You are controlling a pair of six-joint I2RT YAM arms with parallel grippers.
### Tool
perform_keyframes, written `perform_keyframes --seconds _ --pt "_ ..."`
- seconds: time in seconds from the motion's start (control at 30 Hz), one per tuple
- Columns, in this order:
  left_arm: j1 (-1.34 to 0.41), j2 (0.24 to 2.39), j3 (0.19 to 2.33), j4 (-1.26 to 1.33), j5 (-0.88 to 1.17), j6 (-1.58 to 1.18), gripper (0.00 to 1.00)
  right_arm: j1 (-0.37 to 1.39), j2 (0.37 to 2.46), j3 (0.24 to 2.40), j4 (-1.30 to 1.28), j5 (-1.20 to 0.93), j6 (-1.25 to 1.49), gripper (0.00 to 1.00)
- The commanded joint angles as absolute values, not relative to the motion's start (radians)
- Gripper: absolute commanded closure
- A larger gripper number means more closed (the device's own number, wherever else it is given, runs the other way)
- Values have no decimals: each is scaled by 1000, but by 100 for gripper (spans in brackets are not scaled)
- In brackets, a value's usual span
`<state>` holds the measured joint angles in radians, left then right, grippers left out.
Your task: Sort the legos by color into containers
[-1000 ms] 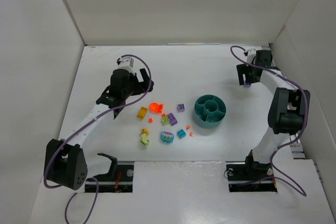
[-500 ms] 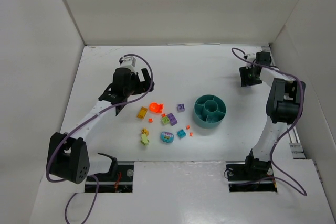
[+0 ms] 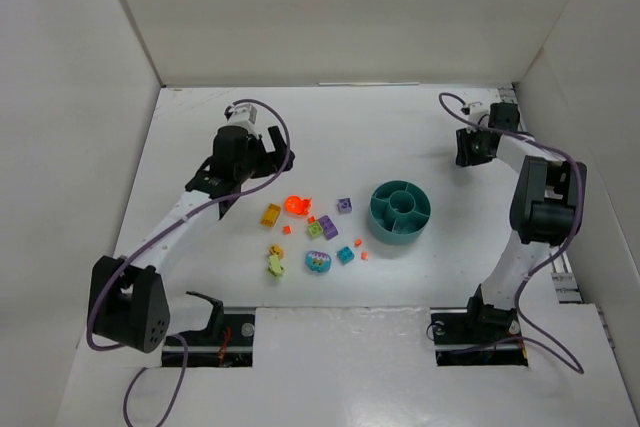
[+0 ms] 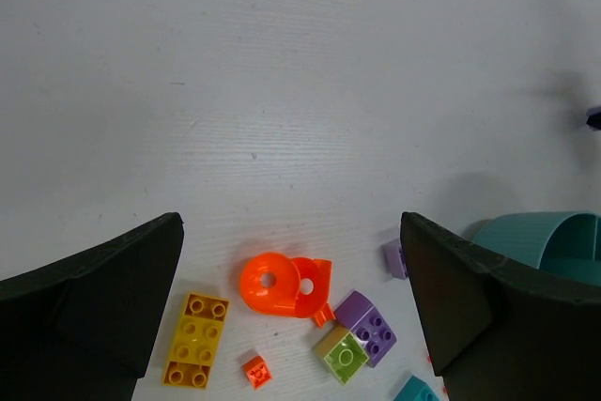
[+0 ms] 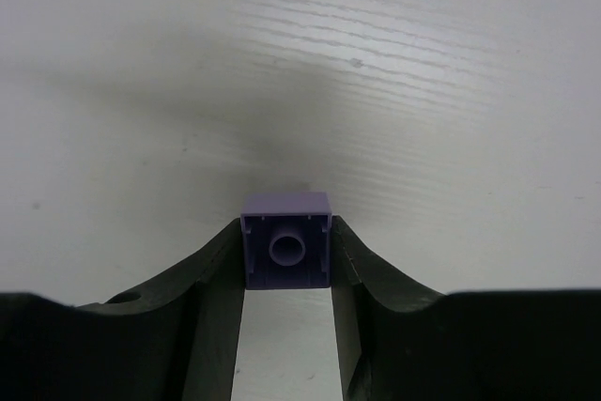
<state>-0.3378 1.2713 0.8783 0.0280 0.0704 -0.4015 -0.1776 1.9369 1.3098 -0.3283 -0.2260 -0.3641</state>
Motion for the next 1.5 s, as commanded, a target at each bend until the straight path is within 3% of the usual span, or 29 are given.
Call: perform_keyframes --seconds 0.0,0.1,0.23,0.4,0.67,1.47 --pt "-330 1184 848 61 110 -425 0 -187 1815 1263 -236 -349 -367 81" --pt "-330 1143 821 75 150 -445 0 -146 1695 1189 -224 -377 -367 76" --pt "-330 1111 776 84 159 -463 0 -40 1511 1120 -271 -258 -387 73" --pt "-330 1072 719 121 192 -499 0 60 1306 967 -295 -265 -307 73" --pt "-364 1054 687 74 124 -526 0 152 1122 851 -382 -245 -272 69" --pt "-374 1045 667 64 124 -546 0 192 1140 842 -459 -442 -262 61"
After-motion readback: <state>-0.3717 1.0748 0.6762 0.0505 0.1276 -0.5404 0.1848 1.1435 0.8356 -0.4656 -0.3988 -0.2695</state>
